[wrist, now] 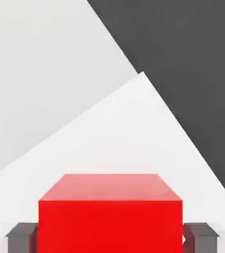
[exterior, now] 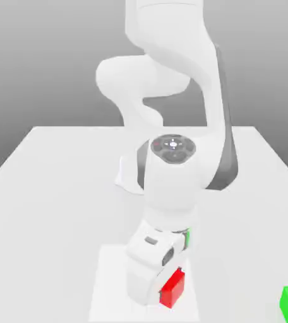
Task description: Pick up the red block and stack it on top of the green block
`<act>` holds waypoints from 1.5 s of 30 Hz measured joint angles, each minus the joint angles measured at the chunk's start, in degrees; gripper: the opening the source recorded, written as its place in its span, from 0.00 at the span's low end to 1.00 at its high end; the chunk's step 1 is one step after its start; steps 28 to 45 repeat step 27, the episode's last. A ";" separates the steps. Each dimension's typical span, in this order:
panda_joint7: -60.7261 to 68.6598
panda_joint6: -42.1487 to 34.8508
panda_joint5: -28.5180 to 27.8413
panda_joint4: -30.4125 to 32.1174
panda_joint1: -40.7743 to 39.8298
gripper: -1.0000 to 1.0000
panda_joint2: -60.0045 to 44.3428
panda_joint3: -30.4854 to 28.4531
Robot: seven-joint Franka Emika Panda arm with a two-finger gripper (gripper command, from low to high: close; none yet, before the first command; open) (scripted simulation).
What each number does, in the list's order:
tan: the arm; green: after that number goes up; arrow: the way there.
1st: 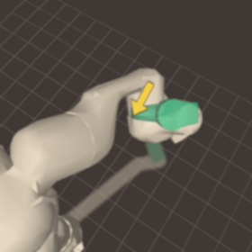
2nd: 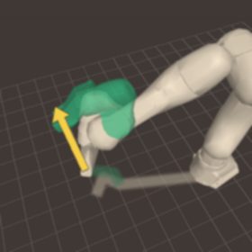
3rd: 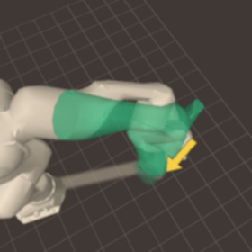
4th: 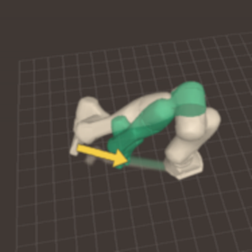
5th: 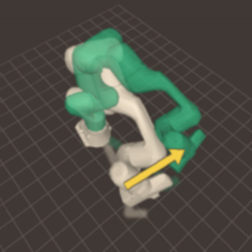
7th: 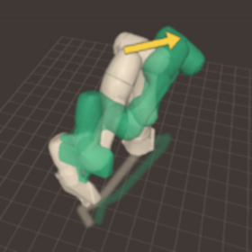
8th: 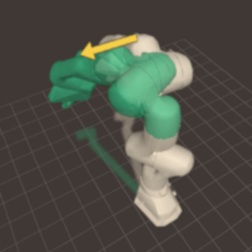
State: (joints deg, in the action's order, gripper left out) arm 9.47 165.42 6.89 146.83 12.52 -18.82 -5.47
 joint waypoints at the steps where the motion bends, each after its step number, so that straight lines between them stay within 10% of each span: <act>1: -0.02 -0.05 -0.02 0.00 0.00 0.00 0.00 0.00; 9: -3.40 -9.16 -4.24 0.73 1.82 0.00 9.95 -1.70; 23: -13.11 -16.05 -8.72 -21.06 15.81 0.00 -4.88 7.90; 24: -13.20 -15.10 -8.81 -21.17 15.92 1.00 -5.95 7.85; 45: -13.20 -15.10 -8.81 -21.17 15.92 1.00 -5.95 7.85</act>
